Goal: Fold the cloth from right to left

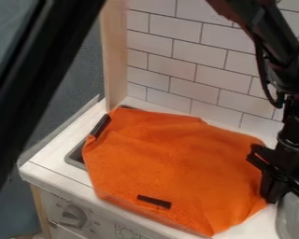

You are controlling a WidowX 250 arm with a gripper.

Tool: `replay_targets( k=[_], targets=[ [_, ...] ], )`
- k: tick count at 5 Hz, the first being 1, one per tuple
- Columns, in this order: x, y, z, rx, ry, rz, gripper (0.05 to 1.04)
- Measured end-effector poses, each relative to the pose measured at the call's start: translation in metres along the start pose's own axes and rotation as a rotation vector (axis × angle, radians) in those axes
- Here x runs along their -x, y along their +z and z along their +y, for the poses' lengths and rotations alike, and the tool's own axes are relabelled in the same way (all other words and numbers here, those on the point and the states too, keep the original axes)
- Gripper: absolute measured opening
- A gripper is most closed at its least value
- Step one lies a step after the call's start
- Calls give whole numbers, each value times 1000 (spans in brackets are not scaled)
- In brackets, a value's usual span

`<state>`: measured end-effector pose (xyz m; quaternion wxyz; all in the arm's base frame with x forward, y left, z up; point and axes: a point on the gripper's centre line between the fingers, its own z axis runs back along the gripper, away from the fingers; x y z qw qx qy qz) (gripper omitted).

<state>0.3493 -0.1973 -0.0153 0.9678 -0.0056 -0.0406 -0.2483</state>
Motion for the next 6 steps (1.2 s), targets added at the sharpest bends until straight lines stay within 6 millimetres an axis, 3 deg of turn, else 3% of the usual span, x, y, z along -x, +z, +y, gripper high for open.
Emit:
replay_targets(
  k=[2, 3, 4, 6],
  targets=[
    [2, 47, 24, 8, -34, -78, 48],
    [13, 67, 48, -4, -12, -107, 48],
    [29, 75, 81, -12, 30, -116, 48],
    [60, 62, 132, 20, 132, -99, 48]
  ],
)
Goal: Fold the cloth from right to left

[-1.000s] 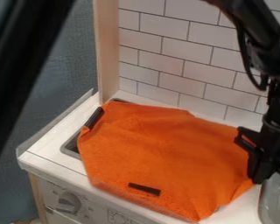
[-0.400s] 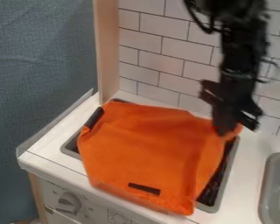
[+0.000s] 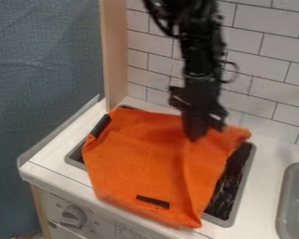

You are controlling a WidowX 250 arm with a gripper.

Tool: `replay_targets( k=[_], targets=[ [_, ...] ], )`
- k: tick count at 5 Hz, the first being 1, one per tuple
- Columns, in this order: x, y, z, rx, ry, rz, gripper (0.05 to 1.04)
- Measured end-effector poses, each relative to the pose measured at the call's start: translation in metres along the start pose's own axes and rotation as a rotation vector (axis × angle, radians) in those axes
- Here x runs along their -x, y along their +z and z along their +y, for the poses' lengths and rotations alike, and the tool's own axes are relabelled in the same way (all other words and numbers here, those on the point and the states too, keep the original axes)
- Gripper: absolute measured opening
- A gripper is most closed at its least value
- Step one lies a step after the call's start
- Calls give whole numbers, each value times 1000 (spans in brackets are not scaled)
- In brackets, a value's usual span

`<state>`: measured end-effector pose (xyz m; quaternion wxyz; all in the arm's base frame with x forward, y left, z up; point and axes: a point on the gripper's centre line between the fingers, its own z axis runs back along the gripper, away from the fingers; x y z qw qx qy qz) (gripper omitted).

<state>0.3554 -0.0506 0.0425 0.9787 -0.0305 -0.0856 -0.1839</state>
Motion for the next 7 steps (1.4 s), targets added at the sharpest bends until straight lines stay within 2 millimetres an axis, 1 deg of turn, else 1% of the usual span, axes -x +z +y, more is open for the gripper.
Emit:
replay_targets(
  k=[1, 2, 3, 4, 5, 6, 7],
  targets=[
    [6, -21, 15, 32, 8, 9, 48],
    [12, -32, 26, 51, -2, 9, 70],
    [14, -32, 26, 57, 8, 18, 222],
    [15, -33, 25, 61, 9, 24, 478],
    [16, -32, 23, 70, 18, 36, 782],
    [18, -31, 21, 79, 16, 52, 1012],
    [10, -22, 19, 82, 1, 44, 1010]
  ],
)
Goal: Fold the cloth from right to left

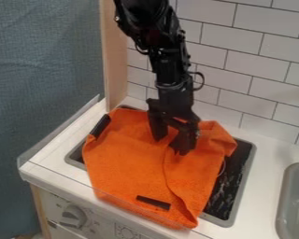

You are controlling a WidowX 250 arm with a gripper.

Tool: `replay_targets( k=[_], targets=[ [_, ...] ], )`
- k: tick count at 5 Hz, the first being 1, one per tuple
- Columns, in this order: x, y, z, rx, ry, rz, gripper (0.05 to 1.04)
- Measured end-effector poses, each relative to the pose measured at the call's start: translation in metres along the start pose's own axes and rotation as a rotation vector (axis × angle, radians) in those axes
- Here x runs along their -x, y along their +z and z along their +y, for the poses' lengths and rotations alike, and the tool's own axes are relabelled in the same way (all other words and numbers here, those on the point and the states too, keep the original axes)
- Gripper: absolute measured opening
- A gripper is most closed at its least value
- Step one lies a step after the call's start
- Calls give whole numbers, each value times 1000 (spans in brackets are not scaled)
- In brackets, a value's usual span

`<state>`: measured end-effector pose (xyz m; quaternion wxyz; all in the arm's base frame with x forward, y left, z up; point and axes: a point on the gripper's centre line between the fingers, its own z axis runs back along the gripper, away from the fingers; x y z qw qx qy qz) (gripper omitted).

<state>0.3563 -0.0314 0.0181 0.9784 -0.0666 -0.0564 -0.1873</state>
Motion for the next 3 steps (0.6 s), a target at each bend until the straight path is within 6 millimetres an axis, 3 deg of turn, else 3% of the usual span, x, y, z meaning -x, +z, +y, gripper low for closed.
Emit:
replay_targets(
  k=[1, 2, 3],
  targets=[
    [-13, 39, -4, -27, -19, -102, 1000],
    [-16, 60, -8, -41, -25, -139, 1000],
    [-16, 61, -8, -42, -28, -140, 1000]
  ],
)
